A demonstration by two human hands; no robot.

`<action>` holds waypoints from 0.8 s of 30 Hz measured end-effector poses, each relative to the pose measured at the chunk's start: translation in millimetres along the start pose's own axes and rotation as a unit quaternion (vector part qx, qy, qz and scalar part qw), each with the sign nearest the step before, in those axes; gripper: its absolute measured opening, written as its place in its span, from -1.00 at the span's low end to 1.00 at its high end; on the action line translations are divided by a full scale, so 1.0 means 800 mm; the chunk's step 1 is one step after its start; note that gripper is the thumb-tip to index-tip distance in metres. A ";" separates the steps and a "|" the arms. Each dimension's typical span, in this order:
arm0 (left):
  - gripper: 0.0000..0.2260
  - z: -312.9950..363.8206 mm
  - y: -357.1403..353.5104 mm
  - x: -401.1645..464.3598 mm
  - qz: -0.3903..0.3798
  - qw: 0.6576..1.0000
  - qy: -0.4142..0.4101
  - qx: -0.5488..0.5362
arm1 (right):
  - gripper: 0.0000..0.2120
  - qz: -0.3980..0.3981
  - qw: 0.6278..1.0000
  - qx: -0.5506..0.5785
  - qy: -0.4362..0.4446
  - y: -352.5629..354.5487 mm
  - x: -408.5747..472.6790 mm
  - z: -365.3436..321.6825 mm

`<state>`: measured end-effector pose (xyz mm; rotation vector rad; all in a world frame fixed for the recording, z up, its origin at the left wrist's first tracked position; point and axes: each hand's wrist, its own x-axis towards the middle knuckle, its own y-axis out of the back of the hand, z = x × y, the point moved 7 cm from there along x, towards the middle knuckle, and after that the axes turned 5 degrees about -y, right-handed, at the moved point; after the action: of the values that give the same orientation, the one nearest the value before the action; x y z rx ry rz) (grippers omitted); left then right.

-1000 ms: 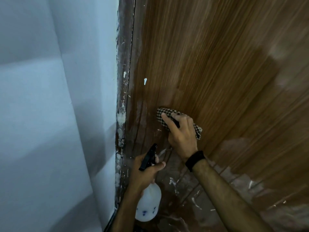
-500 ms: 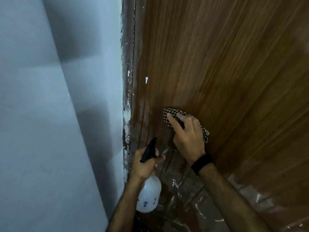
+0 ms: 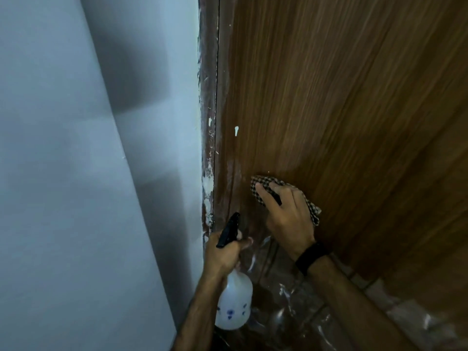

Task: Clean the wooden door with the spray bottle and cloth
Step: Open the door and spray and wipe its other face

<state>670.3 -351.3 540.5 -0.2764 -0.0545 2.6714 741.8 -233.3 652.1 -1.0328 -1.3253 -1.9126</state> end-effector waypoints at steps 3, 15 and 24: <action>-0.74 0.011 0.008 0.009 -0.022 1.000 -0.006 -0.010 | -0.51 0.030 0.999 0.017 -0.023 0.002 0.057 -0.008; -0.78 0.029 0.057 0.039 -0.074 0.995 -0.060 -0.029 | -0.57 -0.121 0.988 0.004 0.092 -0.092 0.005 -0.067; -0.81 0.040 0.067 0.046 -0.080 0.995 -0.051 -0.022 | -0.46 -0.002 0.999 0.021 -0.033 -0.045 0.137 -0.056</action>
<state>608.6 -382.9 560.7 -0.1417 -0.1611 2.5253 643.4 -267.2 718.8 -1.0827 -1.3991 -1.8589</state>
